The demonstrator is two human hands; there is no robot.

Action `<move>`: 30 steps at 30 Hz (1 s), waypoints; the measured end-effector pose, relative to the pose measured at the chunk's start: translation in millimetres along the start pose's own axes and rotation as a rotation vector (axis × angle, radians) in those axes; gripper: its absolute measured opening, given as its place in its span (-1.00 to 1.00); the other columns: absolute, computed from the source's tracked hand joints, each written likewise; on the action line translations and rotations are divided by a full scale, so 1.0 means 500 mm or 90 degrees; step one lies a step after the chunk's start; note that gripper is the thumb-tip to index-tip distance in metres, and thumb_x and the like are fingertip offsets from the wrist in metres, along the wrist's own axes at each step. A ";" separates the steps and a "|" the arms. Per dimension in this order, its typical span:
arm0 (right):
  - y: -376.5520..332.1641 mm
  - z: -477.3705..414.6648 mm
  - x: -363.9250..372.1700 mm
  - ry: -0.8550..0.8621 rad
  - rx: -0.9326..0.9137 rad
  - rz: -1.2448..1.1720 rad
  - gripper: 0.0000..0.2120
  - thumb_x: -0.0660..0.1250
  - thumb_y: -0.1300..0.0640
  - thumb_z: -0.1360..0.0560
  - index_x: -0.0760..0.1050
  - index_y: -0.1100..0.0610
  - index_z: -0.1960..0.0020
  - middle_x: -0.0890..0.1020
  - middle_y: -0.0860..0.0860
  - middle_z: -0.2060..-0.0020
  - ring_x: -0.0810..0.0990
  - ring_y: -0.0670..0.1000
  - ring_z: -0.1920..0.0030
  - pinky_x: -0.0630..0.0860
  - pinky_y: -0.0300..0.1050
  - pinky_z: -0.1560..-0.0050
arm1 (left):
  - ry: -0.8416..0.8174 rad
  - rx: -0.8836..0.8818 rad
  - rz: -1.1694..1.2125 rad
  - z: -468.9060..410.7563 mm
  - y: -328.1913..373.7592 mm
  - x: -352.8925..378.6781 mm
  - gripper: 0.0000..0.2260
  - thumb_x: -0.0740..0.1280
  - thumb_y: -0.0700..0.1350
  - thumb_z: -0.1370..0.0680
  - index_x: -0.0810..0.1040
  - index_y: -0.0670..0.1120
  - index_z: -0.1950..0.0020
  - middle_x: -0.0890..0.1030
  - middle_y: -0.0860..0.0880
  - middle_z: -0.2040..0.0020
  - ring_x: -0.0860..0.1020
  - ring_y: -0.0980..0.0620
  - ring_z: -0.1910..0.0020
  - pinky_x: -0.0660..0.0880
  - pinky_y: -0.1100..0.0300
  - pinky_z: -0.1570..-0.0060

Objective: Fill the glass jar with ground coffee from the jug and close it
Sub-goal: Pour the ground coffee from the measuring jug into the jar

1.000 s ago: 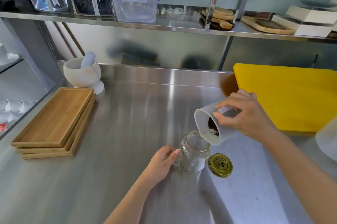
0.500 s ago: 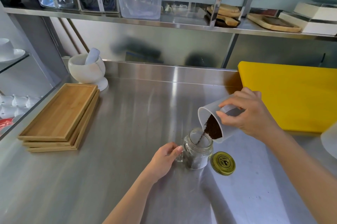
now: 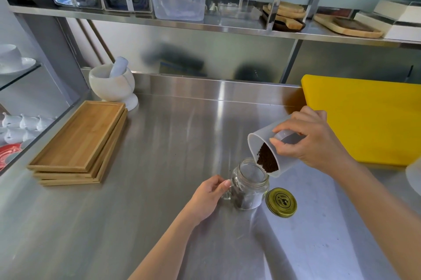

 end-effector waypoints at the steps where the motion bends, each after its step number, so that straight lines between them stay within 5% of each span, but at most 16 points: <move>1: 0.000 0.000 0.001 0.000 0.001 -0.004 -0.84 0.53 0.22 -0.27 0.59 0.21 0.20 0.56 0.09 0.25 0.33 0.05 0.14 0.07 -0.20 0.13 | 0.000 -0.001 -0.002 0.000 0.000 0.000 -0.75 0.26 0.16 -0.49 0.45 0.05 0.30 0.30 0.16 0.50 0.24 0.10 0.41 0.22 0.16 0.30; 16: -0.010 -0.003 0.013 -0.004 -0.018 -0.002 -0.85 0.54 0.23 -0.27 0.59 0.20 0.22 0.44 -0.05 0.26 0.31 0.03 0.15 0.14 -0.05 0.10 | 0.001 -0.004 0.008 -0.003 -0.010 0.004 -0.72 0.25 0.25 -0.42 0.46 0.07 0.31 0.37 0.15 0.43 0.29 0.10 0.40 0.26 0.13 0.26; 22: -0.014 -0.001 0.022 -0.022 -0.051 0.018 -0.83 0.43 0.11 -0.28 0.59 0.21 0.23 0.59 0.13 0.28 0.34 0.05 0.17 0.24 0.05 0.12 | 0.006 -0.005 0.004 -0.002 -0.009 0.003 -0.71 0.25 0.25 -0.42 0.45 0.06 0.30 0.38 0.13 0.42 0.31 0.09 0.38 0.29 0.14 0.24; 30: -0.016 -0.001 0.032 -0.035 -0.057 0.042 -0.80 0.39 0.05 -0.28 0.59 0.19 0.23 0.59 0.13 0.30 0.36 0.05 0.19 0.29 0.11 0.14 | -0.001 -0.001 -0.008 -0.003 -0.005 0.002 -0.75 0.25 0.17 -0.49 0.45 0.03 0.27 0.39 0.12 0.39 0.32 0.10 0.37 0.30 0.15 0.24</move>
Point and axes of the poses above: each hand's wrist, its own z-axis away from the middle knuckle, its own x-axis out of the palm, y = z × x, the point moved 4 cm from there along -z, towards the middle knuckle
